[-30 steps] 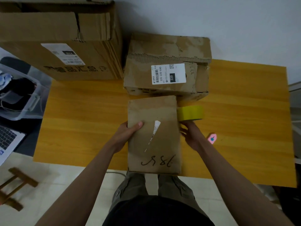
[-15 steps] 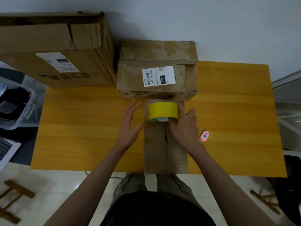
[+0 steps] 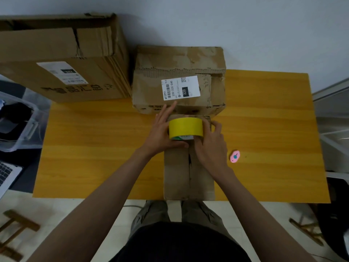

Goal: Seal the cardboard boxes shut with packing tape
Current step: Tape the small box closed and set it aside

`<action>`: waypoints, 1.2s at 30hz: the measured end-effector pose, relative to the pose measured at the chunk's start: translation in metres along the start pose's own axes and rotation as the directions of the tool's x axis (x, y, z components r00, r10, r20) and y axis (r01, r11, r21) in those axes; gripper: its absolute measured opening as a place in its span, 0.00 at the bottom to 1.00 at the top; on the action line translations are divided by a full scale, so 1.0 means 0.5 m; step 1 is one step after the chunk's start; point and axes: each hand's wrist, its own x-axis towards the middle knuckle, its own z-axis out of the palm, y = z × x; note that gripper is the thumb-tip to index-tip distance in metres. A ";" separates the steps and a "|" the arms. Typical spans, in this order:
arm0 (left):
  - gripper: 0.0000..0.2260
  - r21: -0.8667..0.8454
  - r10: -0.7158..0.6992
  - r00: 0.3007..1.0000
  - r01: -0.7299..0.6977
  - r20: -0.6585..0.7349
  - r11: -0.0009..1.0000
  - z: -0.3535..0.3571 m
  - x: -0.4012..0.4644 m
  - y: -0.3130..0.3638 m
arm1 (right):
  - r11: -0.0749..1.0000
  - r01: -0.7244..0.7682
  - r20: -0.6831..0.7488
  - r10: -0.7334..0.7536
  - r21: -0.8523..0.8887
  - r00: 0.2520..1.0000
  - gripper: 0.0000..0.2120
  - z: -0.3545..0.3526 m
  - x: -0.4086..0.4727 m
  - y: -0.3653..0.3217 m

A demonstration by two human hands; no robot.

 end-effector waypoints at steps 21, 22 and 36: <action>0.44 0.047 -0.062 0.996 0.059 0.066 0.997 -0.004 0.004 -0.002 | 0.950 0.279 -0.291 -0.229 0.142 0.929 0.22 -0.065 0.048 0.210; 0.44 0.052 -0.058 0.996 0.054 0.065 0.997 -0.004 0.004 -0.003 | 0.953 0.265 -0.286 -0.215 0.148 0.934 0.21 -0.052 0.051 0.221; 0.48 0.639 -0.150 0.980 0.033 0.129 0.769 0.104 -0.061 0.111 | 0.925 0.187 -0.225 -0.115 0.331 0.967 0.14 0.023 0.063 0.266</action>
